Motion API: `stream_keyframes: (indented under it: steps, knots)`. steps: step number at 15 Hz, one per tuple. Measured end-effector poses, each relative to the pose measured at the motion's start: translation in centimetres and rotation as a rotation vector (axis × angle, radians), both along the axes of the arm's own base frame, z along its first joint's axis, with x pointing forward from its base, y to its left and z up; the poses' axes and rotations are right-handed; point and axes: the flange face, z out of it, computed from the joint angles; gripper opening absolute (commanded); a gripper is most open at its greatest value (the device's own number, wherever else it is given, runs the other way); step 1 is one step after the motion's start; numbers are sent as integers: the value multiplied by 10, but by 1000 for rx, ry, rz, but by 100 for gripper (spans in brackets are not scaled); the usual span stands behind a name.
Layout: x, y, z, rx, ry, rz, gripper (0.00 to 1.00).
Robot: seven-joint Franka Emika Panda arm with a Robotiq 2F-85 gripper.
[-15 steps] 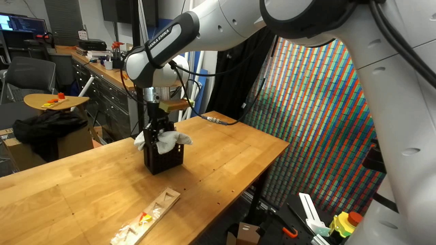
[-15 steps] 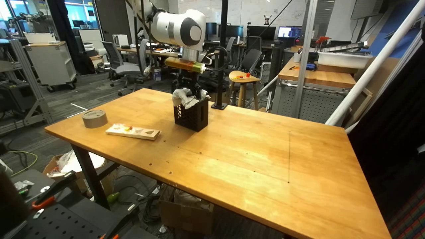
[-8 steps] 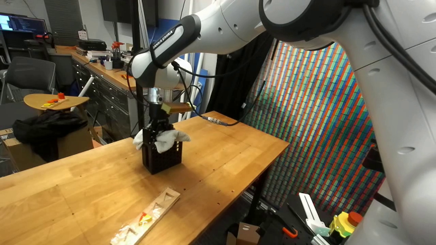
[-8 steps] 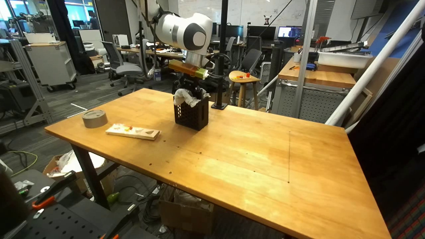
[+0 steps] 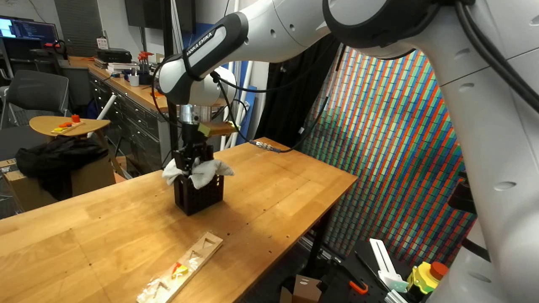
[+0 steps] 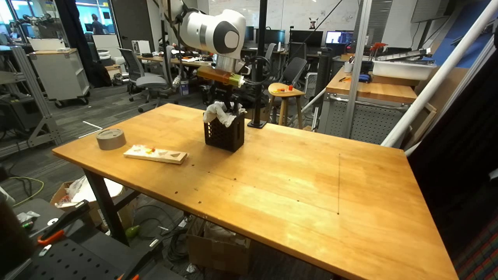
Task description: Pick up the towel from the table and put it in the small black basket.
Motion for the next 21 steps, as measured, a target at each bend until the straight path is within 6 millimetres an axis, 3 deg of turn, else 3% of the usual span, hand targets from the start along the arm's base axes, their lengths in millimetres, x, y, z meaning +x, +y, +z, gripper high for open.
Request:
stream_keyframes:
  steps: [1, 4, 7, 14, 18, 21]
  knots:
    - [1, 3, 5, -12, -8, 14, 93]
    - [2, 11, 15, -47, -26, 53, 100]
    - [3, 18, 26, -86, -32, 91, 92]
    - [6, 15, 69, -188, -52, 129, 35]
    - [10, 18, 82, -202, -69, 123, 4]
    - [10, 23, 81, -205, -68, 96, 0]
